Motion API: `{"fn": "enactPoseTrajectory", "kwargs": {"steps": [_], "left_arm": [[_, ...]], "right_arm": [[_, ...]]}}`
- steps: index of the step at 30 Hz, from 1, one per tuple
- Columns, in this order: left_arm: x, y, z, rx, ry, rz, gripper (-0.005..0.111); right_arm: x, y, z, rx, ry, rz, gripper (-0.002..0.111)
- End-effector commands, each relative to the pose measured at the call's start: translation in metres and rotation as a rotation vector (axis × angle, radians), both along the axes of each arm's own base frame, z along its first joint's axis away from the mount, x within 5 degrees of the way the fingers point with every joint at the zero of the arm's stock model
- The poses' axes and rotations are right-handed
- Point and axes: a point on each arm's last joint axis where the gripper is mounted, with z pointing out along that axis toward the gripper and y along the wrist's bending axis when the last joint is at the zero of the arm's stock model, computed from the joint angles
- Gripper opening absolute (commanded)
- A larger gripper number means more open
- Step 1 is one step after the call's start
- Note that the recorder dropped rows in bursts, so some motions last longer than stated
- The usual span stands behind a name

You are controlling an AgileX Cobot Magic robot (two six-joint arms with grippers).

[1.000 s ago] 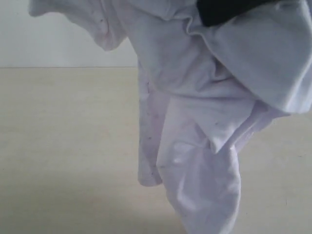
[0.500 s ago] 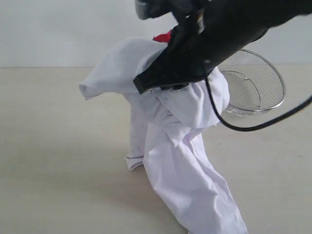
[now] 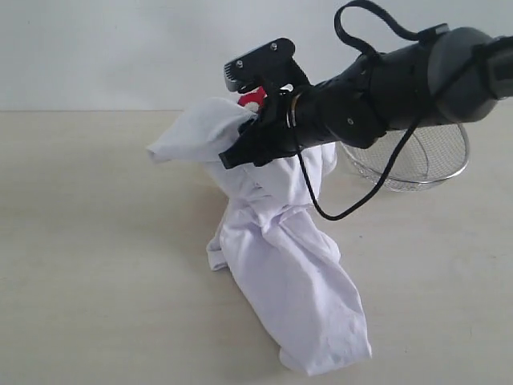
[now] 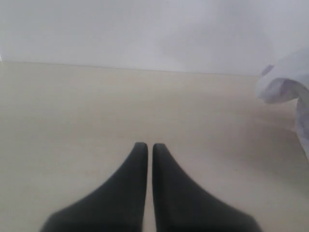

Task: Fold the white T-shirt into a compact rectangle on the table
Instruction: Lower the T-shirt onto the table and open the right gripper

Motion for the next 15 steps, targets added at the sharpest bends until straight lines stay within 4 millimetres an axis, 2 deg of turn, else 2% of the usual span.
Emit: {"fn": "enactPoseTrajectory", "kwargs": {"steps": [1,5,9,10,11,12,13,14,15], "left_arm": [[0.0,0.0,-0.001,-0.007,-0.003,0.004,0.005],[0.0,0.0,-0.001,-0.007,-0.003,0.004,0.005],[0.0,0.0,-0.001,-0.007,-0.003,0.004,0.005],[0.0,0.0,-0.001,-0.007,-0.003,0.004,0.005],[0.0,0.0,-0.001,-0.007,-0.003,0.004,0.005],[0.0,0.0,-0.001,-0.007,-0.003,0.004,0.005],[0.0,0.0,-0.001,-0.007,-0.003,0.004,0.005],[0.0,0.0,-0.001,-0.007,-0.003,0.004,0.005],[0.0,0.0,-0.001,-0.007,-0.003,0.004,0.005]], "right_arm": [[0.007,0.001,0.006,0.059,-0.086,0.018,0.082],[0.005,0.0,0.015,0.064,-0.101,0.017,0.081],[-0.008,-0.009,0.054,0.063,-0.133,-0.005,0.076],[-0.016,-0.015,0.066,0.039,-0.11,-0.027,0.062],[-0.019,-0.017,0.07,0.028,-0.097,-0.037,0.054],[-0.023,-0.026,0.075,-0.032,-0.088,-0.039,0.03],[-0.022,-0.029,0.075,-0.046,-0.082,-0.048,0.019],[-0.018,-0.042,0.072,-0.062,-0.065,-0.081,0.0],[-0.012,-0.053,0.066,-0.071,-0.047,-0.113,0.0]]}}
